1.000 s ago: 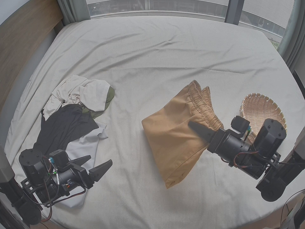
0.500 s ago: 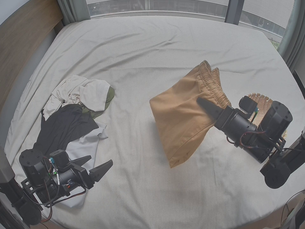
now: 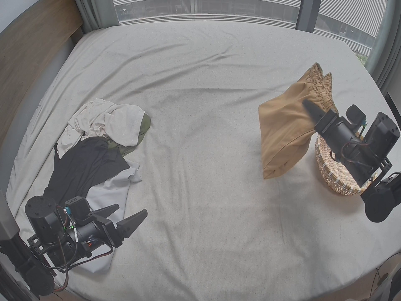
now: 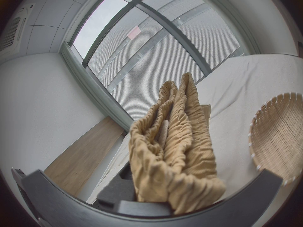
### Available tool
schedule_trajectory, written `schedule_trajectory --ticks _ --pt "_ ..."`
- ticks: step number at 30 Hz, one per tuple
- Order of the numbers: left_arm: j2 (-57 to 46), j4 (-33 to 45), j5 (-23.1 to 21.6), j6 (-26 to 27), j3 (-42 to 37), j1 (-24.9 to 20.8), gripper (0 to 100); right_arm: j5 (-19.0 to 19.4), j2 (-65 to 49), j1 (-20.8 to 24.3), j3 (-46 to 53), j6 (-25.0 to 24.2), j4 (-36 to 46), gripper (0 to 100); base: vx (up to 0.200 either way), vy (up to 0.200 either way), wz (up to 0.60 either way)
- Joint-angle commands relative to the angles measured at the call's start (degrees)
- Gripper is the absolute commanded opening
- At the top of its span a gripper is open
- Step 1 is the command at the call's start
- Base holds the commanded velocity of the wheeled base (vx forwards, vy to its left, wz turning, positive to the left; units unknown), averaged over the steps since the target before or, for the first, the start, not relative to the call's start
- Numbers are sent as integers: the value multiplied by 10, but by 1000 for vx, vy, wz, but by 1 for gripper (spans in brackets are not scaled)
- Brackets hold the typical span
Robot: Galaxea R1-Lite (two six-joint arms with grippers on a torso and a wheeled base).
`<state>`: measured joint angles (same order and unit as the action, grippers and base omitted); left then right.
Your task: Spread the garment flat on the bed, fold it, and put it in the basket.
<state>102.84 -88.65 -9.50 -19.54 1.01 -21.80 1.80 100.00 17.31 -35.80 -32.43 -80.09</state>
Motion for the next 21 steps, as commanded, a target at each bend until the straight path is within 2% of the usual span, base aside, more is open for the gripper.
schedule_trajectory --ticks 1,4,12,21 --pt "3 0 3 -2 -10 0 100 -16 -32 -53 4 2 0 0 0 0 0" --pt "0 0 4 -2 -10 0 100 -23 -33 -90 12 13 -7 0 0 0 0" --pt "-2 0 15 -8 -10 -2 100 -23 -41 -148 26 25 -3 0 0 0 0" --pt "-3 0 18 -8 -10 -4 100 6 -37 -216 48 32 -8 0 0 0 0"
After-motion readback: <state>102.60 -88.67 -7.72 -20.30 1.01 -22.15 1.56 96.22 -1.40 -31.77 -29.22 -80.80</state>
